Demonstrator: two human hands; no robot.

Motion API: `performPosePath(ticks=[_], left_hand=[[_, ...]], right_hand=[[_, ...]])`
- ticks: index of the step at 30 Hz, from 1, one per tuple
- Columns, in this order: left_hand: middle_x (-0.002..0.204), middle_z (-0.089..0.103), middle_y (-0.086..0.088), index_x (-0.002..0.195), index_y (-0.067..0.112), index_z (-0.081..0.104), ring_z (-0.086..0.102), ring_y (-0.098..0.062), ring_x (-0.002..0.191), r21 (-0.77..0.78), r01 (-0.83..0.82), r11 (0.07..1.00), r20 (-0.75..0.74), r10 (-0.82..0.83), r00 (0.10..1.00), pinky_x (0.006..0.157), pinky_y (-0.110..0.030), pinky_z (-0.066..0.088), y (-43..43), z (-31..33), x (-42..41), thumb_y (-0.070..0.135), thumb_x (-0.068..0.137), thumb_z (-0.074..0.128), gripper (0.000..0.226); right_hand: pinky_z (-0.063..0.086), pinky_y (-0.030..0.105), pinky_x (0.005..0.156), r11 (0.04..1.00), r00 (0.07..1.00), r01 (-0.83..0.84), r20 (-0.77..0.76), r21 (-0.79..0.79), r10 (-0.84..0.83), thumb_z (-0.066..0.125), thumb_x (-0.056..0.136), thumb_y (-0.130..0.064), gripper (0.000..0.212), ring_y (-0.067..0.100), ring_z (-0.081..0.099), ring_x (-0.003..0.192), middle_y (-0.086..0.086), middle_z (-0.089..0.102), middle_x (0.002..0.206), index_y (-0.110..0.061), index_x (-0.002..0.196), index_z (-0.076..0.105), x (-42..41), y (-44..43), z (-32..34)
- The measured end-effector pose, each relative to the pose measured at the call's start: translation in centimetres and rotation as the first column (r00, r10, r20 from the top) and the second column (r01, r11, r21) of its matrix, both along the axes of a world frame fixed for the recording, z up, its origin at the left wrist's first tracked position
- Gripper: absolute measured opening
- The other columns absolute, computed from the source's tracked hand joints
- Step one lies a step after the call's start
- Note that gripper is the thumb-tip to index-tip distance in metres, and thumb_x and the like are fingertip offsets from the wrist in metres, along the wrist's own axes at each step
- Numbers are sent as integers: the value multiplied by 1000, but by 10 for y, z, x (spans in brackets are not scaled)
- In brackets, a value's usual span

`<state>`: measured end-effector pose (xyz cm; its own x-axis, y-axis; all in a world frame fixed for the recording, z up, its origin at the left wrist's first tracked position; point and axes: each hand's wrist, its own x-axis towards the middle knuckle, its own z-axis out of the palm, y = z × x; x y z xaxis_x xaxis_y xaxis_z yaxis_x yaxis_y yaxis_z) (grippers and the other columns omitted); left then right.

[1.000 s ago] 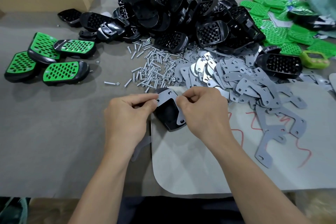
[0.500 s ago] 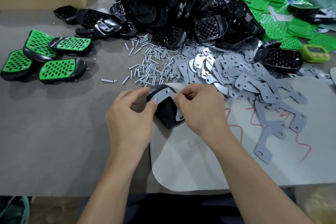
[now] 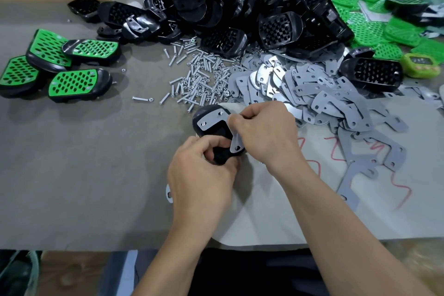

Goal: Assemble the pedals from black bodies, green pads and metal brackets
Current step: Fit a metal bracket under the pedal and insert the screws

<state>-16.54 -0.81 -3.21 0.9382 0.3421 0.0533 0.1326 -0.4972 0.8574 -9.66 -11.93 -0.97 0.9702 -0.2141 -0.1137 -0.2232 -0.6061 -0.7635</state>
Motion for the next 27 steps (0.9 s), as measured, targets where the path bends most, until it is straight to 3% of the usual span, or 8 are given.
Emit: performPosePath(ticks=[4, 8, 13, 19, 24, 27], left_hand=[[78, 50, 18, 84, 56, 64, 53, -6, 70, 34, -2, 999, -25, 3, 1000, 57, -15, 36, -2, 3, 1, 21, 64, 89, 47], [84, 52, 18, 82, 44, 62, 53, -2, 74, 38, -57, 998, -1, 57, 998, 61, -13, 36, -5, 1, -3, 30, 63, 90, 36], [84, 50, 17, 76, 39, 65, 54, -16, 86, -15, -75, 997, -9, 75, 997, 72, -30, 41, -12, 2, -2, 27, 68, 92, 30], [91, 51, 21, 71, 45, 59, 44, -7, 93, 71, -96, 993, 18, 95, 995, 77, -12, 35, -15, 1, -5, 24, 71, 89, 36], [95, 47, 26, 70, 46, 59, 44, -8, 96, 78, -154, 985, 36, 152, 988, 78, -17, 30, -17, 2, -7, 27, 70, 92, 37], [97, 47, 28, 73, 44, 60, 45, -8, 97, 78, -179, 981, 52, 175, 983, 82, -20, 31, -17, 1, -9, 28, 70, 91, 35]], right_hand=[[41, 25, 49, 1000, 1000, 11, 4, -4, -11, 70, 73, -29, 23, 10, 50, 48, -3, 58, 46, -13, 57, 67, 1, -1, -2], [39, 23, 48, 1000, 1000, 20, 8, 2, -20, 71, 73, -29, 22, 9, 50, 46, -3, 59, 46, -13, 58, 69, 2, -1, -4], [39, 23, 46, 1000, 1000, 23, 3, 5, -23, 72, 72, -30, 23, 12, 41, 42, 3, 57, 47, -10, 60, 70, 4, -1, -4], [44, 22, 49, 998, 998, 57, 28, 8, -57, 72, 72, -31, 27, 14, 51, 48, 0, 59, 47, -10, 56, 67, 3, -1, -5], [35, 24, 47, 996, 994, 89, 58, -16, -88, 71, 75, -31, 38, 10, 49, 46, -7, 49, 38, -13, 45, 56, 0, 3, -7], [37, 25, 46, 996, 994, 86, 67, -16, -85, 71, 75, -33, 36, 12, 48, 46, -6, 48, 38, -12, 47, 59, 1, 2, -6]])
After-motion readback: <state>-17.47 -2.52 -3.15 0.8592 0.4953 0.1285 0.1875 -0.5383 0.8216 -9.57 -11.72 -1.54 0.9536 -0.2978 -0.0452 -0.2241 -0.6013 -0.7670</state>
